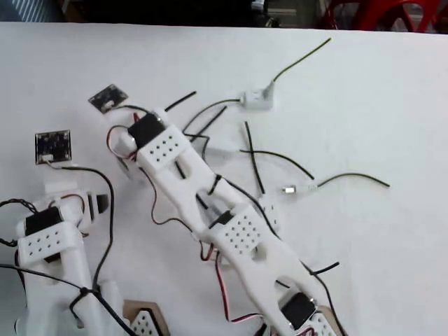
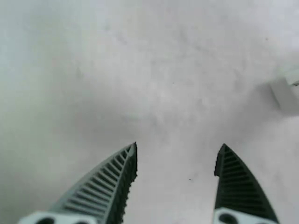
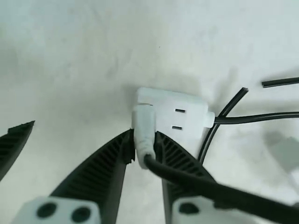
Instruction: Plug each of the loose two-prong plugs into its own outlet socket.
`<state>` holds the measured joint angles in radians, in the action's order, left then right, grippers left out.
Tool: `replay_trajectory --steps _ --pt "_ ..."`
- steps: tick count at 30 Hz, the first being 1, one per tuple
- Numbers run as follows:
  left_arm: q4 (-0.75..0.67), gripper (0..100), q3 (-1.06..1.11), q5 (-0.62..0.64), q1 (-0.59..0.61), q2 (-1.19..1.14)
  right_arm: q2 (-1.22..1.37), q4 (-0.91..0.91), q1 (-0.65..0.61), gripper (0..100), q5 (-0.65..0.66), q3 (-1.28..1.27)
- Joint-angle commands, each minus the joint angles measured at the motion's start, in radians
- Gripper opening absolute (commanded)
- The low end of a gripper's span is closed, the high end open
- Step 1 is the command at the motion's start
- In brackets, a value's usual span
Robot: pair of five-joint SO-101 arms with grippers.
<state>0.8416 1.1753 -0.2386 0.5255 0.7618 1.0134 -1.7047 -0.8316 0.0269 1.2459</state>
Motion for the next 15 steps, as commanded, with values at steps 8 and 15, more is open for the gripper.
replay_trajectory --steps 8,15 --pt "-0.021 27 -0.006 0.003 -0.004 0.025 -0.140 -0.013 -0.001 1.5 0.012 -0.146" --pt "-0.021 27 -0.006 0.003 -0.004 0.025 -0.245 -0.013 0.004 1.5 0.014 -0.299"
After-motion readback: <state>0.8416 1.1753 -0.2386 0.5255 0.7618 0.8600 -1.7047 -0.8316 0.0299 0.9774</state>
